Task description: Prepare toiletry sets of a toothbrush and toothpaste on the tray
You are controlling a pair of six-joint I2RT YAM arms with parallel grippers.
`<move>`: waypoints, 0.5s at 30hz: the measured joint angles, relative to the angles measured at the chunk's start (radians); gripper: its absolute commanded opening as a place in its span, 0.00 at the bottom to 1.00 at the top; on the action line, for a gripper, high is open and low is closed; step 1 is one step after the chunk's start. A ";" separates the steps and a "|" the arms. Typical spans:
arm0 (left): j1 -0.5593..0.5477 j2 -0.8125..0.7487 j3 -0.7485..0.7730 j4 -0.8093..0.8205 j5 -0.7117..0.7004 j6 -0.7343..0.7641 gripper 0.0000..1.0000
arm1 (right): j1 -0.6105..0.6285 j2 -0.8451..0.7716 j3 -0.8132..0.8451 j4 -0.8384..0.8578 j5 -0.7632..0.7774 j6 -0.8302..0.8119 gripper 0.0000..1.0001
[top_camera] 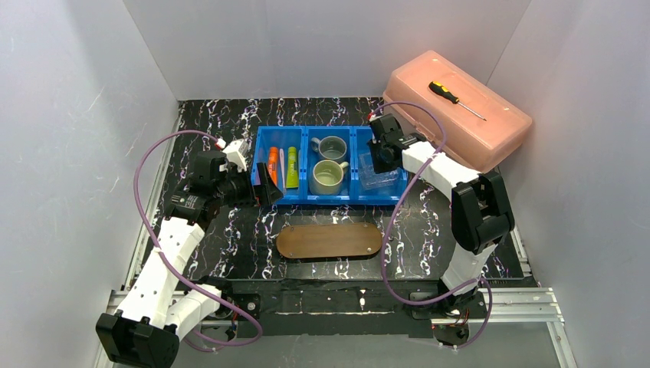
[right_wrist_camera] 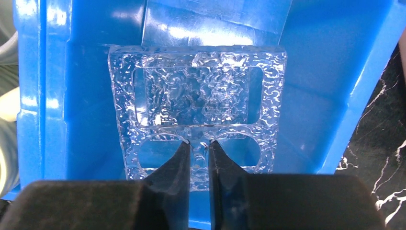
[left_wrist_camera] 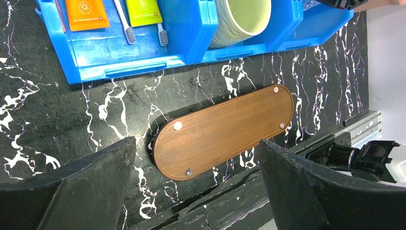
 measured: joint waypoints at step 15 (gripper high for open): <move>0.000 0.000 0.000 0.000 0.000 0.000 0.98 | 0.000 -0.031 0.029 -0.032 -0.002 0.015 0.01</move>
